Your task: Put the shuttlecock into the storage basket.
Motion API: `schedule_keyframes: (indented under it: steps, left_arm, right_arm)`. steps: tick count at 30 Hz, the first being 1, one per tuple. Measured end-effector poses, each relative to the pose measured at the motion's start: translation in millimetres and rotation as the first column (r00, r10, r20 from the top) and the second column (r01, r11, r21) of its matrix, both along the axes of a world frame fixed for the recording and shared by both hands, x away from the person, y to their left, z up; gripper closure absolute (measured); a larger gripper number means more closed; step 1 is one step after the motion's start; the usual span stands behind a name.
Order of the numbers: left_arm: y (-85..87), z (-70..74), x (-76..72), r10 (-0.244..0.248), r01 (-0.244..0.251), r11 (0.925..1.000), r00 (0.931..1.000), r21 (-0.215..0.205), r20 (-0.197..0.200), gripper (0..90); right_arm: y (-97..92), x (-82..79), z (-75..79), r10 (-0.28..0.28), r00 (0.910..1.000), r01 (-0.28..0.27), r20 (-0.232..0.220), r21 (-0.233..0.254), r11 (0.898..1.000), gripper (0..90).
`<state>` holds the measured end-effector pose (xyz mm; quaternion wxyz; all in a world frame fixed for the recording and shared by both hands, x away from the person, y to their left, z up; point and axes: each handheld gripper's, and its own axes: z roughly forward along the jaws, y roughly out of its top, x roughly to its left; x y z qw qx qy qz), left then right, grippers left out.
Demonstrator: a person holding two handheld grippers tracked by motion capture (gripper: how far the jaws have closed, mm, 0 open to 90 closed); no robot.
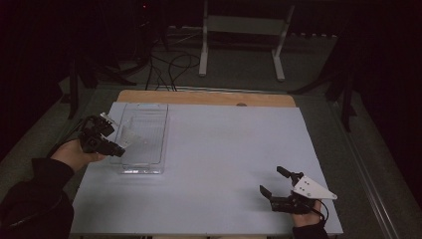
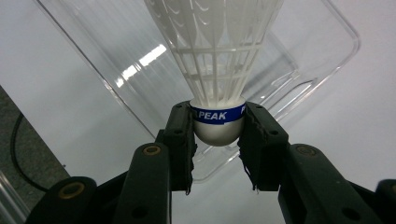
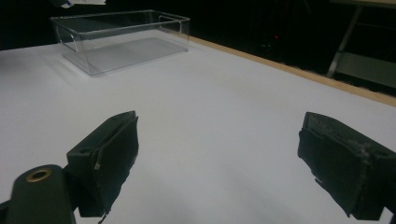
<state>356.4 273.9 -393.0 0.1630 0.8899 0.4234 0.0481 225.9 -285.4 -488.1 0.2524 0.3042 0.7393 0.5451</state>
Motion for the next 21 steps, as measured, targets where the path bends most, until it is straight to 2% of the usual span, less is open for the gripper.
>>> schedule_keyframes:
  steps: [5, 10, 17, 21]
  left_arm:
    - [1.4, -6.6, 1.0, 0.002, -0.002, 0.9999, 1.0, 0.013, 0.005, 65.6]
    - [0.3, -11.6, 0.5, -0.033, 0.032, 0.9991, 0.9993, 0.028, 0.019, 65.5]
    - [-1.9, -15.6, 2.3, -0.039, 0.038, 0.9982, 0.9989, 0.047, 0.024, 65.5]
    - [-4.1, -17.6, 3.5, -0.039, 0.038, 0.9954, 0.9991, 0.088, 0.016, 65.4]
  right_arm:
    - [0.3, 0.3, -0.4, 0.001, 1.0, -0.001, -0.004, -0.002, 1.0, 12.1]
    - [0.4, 0.3, -0.5, 0.002, 1.0, -0.002, -0.005, -0.002, 1.0, 12.1]
    - [0.6, 0.3, -0.6, 0.003, 1.0, -0.003, -0.006, -0.003, 1.0, 12.2]
    - [0.5, 0.3, -0.6, 0.003, 1.0, -0.003, -0.006, -0.002, 1.0, 12.2]
